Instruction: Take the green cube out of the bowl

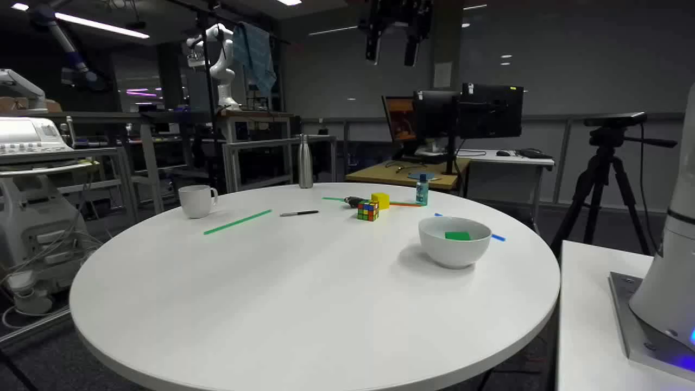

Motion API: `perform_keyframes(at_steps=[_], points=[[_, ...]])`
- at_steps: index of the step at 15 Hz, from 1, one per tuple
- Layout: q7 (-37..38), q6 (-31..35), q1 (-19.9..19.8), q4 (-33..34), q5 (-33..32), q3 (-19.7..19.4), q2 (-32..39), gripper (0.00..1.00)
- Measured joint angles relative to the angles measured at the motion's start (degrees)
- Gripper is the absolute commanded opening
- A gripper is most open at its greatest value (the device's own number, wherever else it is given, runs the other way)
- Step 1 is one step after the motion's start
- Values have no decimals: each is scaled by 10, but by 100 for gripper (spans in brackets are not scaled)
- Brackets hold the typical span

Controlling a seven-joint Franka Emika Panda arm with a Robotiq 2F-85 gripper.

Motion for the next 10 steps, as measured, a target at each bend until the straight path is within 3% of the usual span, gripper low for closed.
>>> perform_keyframes(at_steps=[6, 10], points=[[11, 1, 7, -2, -1, 4, 4, 100], [74, 53, 19, -7, -17, 41, 58, 100]])
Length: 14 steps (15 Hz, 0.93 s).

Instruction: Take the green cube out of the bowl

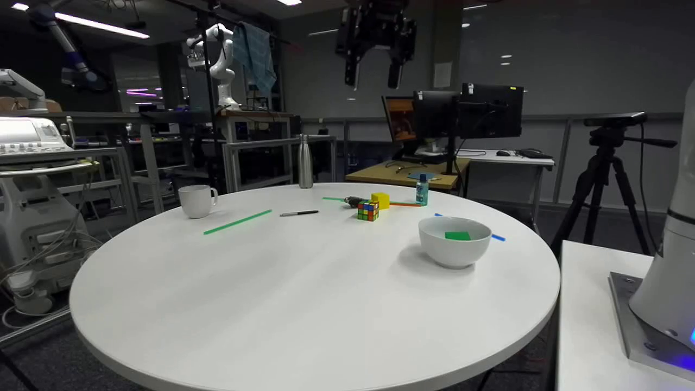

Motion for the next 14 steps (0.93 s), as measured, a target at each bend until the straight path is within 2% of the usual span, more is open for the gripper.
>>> perform_keyframes(at_steps=[3, 7, 14], points=[[53, 42, 13, 2, -42, 18, 68, 100], [100, 56, 37, 6, -83, 12, 143, 100], [191, 69, 92, -17, -95, -16, 203, 100]])
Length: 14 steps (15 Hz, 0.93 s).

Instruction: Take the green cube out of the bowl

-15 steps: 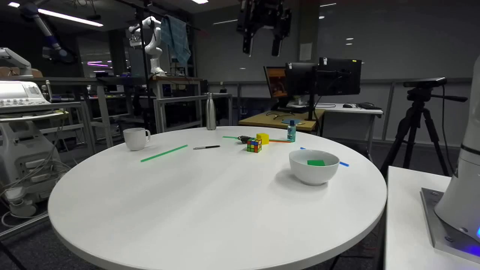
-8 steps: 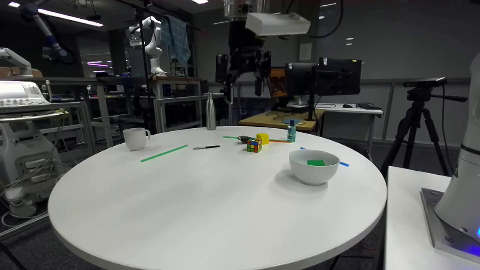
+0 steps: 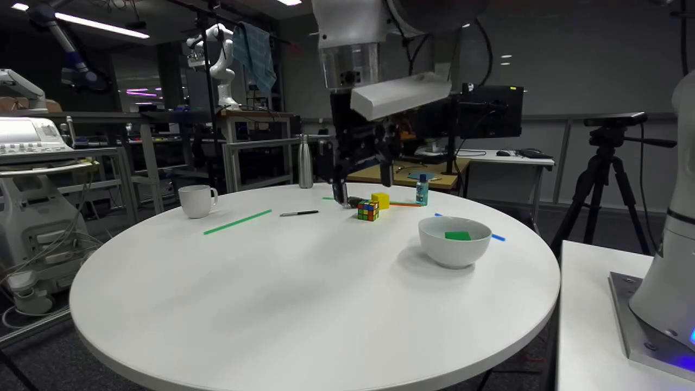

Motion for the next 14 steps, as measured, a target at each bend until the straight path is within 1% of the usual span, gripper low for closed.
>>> perform_keyframes(at_steps=[4, 7, 12, 14], points=[[61, 39, 18, -54, 0, -12, 2, 100], [87, 57, 19, -94, 0, -23, -7, 100], [82, 58, 12, -136, -2, -64, -43, 100], [64, 58, 1, -144, -6, -80, -58, 100]])
